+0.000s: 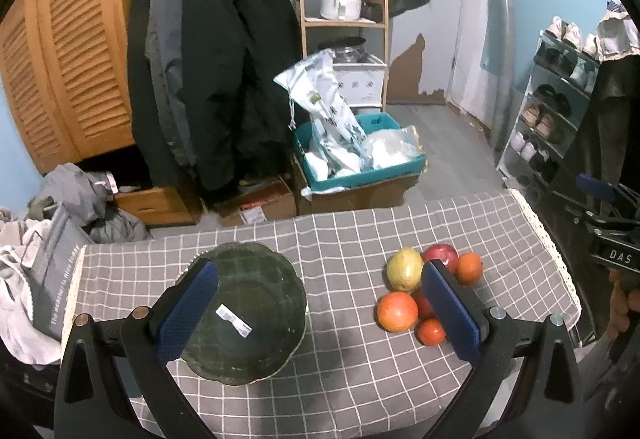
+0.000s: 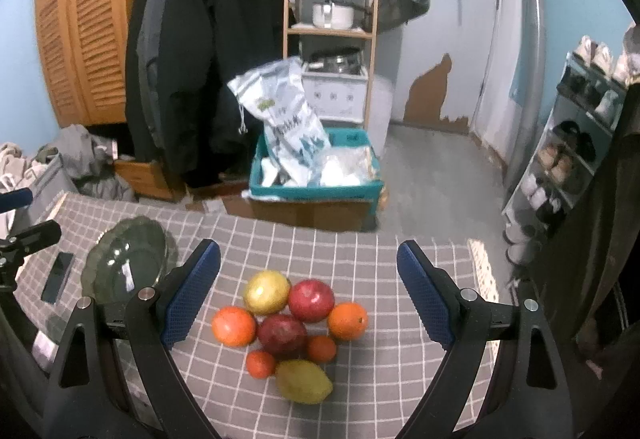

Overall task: Organize fruits
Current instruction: 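Move both tools toward the fruit pile beside the green glass bowl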

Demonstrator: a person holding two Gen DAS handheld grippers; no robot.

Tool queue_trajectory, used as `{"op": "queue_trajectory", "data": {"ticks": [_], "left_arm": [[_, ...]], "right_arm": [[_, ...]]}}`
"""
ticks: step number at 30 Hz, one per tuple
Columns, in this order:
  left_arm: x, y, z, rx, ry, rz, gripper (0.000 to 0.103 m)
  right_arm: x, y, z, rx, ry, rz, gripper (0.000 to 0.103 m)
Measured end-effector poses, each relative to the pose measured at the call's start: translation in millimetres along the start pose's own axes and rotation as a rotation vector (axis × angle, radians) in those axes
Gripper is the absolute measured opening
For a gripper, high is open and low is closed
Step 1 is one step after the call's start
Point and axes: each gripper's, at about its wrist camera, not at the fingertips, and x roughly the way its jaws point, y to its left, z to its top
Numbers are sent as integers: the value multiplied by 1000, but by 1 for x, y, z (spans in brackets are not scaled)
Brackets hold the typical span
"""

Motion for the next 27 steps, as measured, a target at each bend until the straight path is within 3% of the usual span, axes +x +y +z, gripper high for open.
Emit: {"op": "queue_trajectory", "data": {"ticks": [8,27], "left_arm": [[20,-6,-10,2,59,-20,102],[98,-21,-54,-26,315,-87,102]], "right_arm": [[22,-13,-20,33,97,22,88],[95,-15,-95,30,403,90,88]]}}
